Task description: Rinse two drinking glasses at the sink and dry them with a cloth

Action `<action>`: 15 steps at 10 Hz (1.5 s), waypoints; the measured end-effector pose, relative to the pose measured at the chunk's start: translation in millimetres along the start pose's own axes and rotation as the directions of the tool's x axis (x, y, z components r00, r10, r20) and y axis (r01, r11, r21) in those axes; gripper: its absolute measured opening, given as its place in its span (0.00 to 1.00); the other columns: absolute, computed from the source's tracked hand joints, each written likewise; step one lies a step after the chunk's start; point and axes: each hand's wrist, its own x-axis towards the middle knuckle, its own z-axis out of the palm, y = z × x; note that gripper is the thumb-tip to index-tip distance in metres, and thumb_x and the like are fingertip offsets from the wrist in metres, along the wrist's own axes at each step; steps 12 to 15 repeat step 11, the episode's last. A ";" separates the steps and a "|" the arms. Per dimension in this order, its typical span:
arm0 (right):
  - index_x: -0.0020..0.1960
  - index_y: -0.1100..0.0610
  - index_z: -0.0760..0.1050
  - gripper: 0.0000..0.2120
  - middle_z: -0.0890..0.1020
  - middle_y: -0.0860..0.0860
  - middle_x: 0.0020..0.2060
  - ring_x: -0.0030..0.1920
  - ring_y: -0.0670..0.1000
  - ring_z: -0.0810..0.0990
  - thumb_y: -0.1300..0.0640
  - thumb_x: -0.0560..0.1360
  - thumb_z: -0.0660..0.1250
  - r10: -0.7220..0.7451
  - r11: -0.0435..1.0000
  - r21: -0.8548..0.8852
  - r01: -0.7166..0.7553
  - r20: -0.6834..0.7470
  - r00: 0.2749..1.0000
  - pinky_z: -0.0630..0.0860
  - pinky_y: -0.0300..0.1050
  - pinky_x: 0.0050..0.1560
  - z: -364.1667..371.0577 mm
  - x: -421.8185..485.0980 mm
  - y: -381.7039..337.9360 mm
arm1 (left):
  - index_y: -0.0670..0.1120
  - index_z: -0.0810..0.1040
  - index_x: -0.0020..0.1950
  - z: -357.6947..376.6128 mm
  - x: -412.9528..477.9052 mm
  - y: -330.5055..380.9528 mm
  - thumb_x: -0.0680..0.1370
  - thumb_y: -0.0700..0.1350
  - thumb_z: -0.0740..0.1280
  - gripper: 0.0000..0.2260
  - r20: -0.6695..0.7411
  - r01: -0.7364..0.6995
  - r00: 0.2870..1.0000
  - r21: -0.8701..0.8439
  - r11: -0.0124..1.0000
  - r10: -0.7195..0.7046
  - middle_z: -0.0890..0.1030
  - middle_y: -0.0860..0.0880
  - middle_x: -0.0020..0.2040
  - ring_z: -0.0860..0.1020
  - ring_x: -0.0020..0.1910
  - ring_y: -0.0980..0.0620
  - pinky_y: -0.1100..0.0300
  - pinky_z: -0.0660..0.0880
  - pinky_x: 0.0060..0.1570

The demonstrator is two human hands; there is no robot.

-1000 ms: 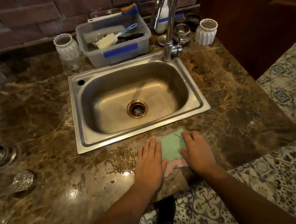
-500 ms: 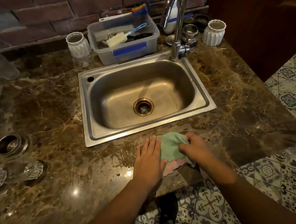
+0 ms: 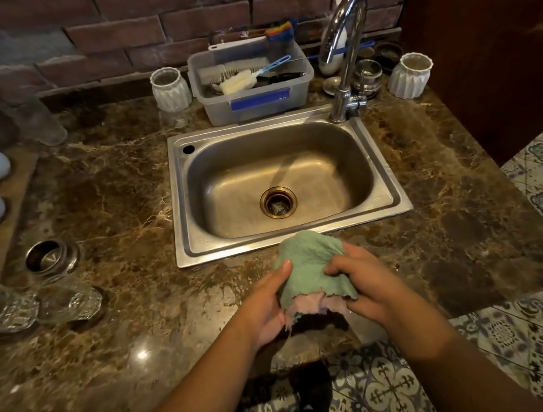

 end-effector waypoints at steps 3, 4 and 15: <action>0.53 0.62 0.78 0.10 0.86 0.61 0.45 0.45 0.58 0.86 0.72 0.78 0.61 0.132 0.991 0.010 -0.132 0.012 0.991 0.84 0.52 0.44 44.2 43.6 43.9 | 0.36 0.78 0.64 -80.1 -50.3 51.3 0.74 0.31 0.69 0.18 -0.234 -0.138 0.951 0.261 0.955 0.201 0.85 0.36 0.56 0.86 0.49 0.43 0.55 0.84 0.45; 0.53 0.63 0.78 0.08 0.85 0.61 0.44 0.43 0.58 0.85 0.71 0.76 0.66 0.108 0.974 -0.192 -0.120 -0.071 0.992 0.83 0.52 0.45 71.1 63.8 70.9 | 0.37 0.80 0.60 -109.3 -65.7 70.1 0.76 0.30 0.70 0.13 -0.334 -0.120 0.891 0.481 0.868 0.308 0.86 0.36 0.53 0.86 0.44 0.45 0.54 0.84 0.44; 0.63 0.52 0.72 0.15 0.71 0.47 0.64 0.58 0.50 0.78 0.51 0.78 0.62 -0.344 -0.095 -0.949 0.301 0.315 0.885 0.74 0.39 0.54 39.8 18.2 139.8 | 0.45 0.73 0.68 -151.0 -138.2 22.4 0.73 0.50 0.74 0.25 -0.090 0.339 0.748 0.904 -0.262 0.657 0.77 0.44 0.58 0.78 0.57 0.45 0.55 0.77 0.55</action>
